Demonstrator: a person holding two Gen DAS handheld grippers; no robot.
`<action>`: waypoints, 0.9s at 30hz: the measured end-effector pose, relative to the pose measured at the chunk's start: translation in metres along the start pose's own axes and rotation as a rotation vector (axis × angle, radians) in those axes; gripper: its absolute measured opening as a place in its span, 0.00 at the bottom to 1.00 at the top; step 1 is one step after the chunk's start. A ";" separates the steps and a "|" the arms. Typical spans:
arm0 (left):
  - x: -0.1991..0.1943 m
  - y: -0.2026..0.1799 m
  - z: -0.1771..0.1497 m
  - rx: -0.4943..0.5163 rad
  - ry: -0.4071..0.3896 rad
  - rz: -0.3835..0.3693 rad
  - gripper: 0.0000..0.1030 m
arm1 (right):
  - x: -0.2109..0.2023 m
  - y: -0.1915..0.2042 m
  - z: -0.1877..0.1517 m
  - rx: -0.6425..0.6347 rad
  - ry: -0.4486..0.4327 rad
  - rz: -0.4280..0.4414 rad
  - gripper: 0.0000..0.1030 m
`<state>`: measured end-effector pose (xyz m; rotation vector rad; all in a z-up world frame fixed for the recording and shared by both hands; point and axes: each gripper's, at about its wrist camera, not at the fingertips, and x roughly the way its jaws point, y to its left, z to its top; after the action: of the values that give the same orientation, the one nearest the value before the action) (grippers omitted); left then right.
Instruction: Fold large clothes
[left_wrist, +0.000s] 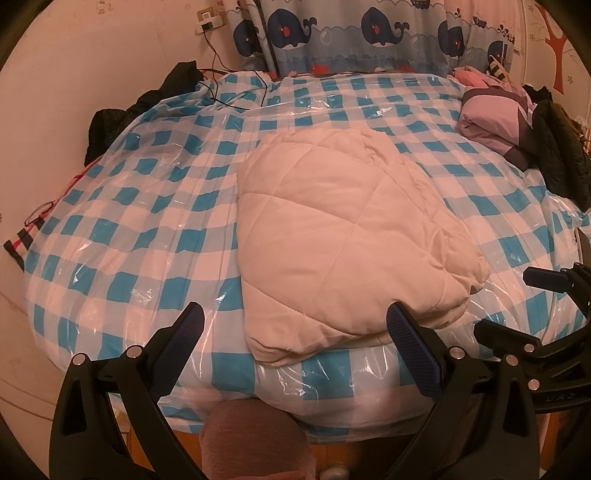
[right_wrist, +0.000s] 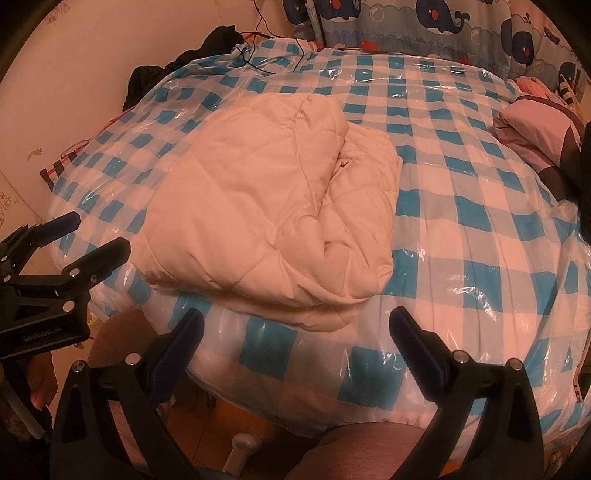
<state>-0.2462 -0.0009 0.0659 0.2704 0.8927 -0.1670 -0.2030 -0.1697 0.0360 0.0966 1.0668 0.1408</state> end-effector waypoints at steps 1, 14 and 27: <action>0.000 0.000 0.000 0.000 0.000 -0.001 0.92 | 0.000 -0.001 0.000 0.000 0.000 0.000 0.93; 0.000 -0.001 0.000 0.002 0.000 0.001 0.92 | 0.000 -0.003 0.001 0.002 0.001 0.002 0.93; -0.001 -0.003 0.001 -0.006 0.003 -0.007 0.92 | 0.001 -0.004 0.001 0.002 0.001 0.004 0.93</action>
<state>-0.2466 -0.0039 0.0668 0.2617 0.8975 -0.1702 -0.2018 -0.1736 0.0349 0.1009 1.0676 0.1433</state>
